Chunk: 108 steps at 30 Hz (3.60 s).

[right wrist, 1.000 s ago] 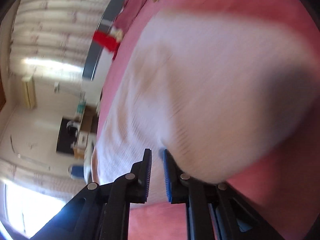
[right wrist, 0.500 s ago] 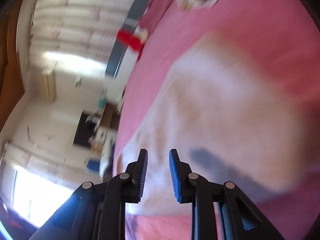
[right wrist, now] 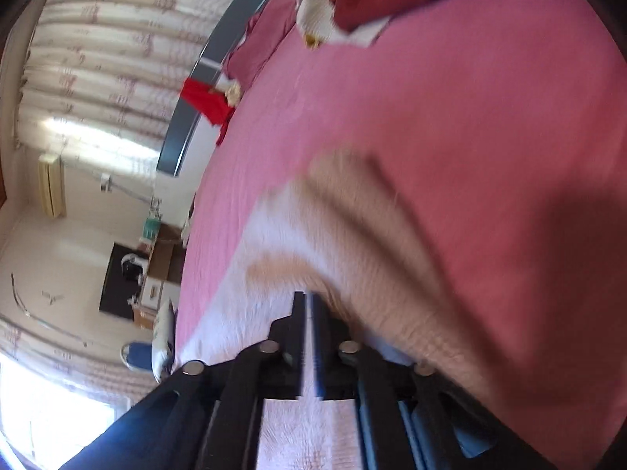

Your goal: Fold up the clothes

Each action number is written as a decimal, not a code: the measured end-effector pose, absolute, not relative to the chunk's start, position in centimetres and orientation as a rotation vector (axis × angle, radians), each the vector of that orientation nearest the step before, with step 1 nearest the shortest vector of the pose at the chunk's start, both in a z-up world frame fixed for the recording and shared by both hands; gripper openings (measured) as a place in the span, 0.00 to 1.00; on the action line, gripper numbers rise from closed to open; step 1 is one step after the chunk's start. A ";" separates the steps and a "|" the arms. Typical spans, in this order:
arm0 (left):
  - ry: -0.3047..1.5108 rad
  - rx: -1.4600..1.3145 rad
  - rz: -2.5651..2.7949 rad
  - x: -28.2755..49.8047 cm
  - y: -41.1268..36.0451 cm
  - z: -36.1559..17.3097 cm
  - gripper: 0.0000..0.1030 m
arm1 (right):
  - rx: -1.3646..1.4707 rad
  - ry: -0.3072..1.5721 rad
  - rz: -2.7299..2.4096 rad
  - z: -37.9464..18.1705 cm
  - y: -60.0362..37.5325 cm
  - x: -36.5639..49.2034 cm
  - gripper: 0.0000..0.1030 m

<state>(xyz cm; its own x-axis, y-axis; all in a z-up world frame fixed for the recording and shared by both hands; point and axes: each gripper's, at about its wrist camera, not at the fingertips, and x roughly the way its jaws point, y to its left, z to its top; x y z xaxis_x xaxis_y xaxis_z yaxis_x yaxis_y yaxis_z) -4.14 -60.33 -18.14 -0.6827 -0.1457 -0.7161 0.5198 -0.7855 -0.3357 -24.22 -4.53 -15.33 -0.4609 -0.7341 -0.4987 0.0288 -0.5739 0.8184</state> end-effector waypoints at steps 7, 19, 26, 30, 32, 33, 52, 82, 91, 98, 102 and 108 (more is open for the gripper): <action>0.751 0.891 -2.567 -8.4 -58.4 -15.7 1.00 | 1.166 -0.932 -1.908 -12.2 -10.8 -25.1 0.21; 0.644 1.095 -2.494 -11.6 -60.7 -18.8 1.00 | 1.272 -1.094 -2.111 -16.6 -4.3 -30.5 0.00; 0.683 1.138 -2.482 -9.5 -63.2 -16.6 1.00 | 1.204 -1.309 -2.076 -15.7 2.5 -29.3 0.24; 0.752 0.904 -2.474 -4.0 -63.5 -12.9 1.00 | 1.137 -1.092 -2.051 -11.9 0.4 -25.8 0.25; 0.757 0.878 -2.475 -2.4 -63.1 -12.5 1.00 | 1.126 -0.955 -2.009 -10.5 -1.9 -23.9 0.25; 0.748 0.887 -2.483 -1.9 -62.6 -12.6 1.00 | 1.137 -0.910 -1.968 -10.7 -3.3 -23.1 0.25; 0.654 1.107 -2.524 -11.4 -60.9 -14.1 1.00 | 1.207 -0.732 -1.865 -12.4 -13.0 -22.7 0.27; 0.663 1.359 -2.452 -3.3 -63.9 -14.2 1.00 | 1.535 -0.341 -1.962 -10.7 -1.2 -23.9 0.71; 0.502 1.484 -2.470 -5.7 -62.5 -15.2 1.00 | 1.527 -0.437 -1.893 -13.6 -2.2 -24.4 0.73; 0.484 1.457 -2.526 -6.6 -62.9 -14.6 1.00 | 1.490 -0.383 -1.881 -13.2 -3.1 -24.2 0.73; 0.509 1.337 -2.538 -5.4 -64.2 -13.6 1.00 | 1.478 -0.422 -1.878 -13.0 -2.6 -24.2 0.73; 0.664 1.357 -2.645 -5.5 -64.0 -13.8 1.00 | 1.456 -0.446 -1.830 -13.2 -3.2 -24.3 0.73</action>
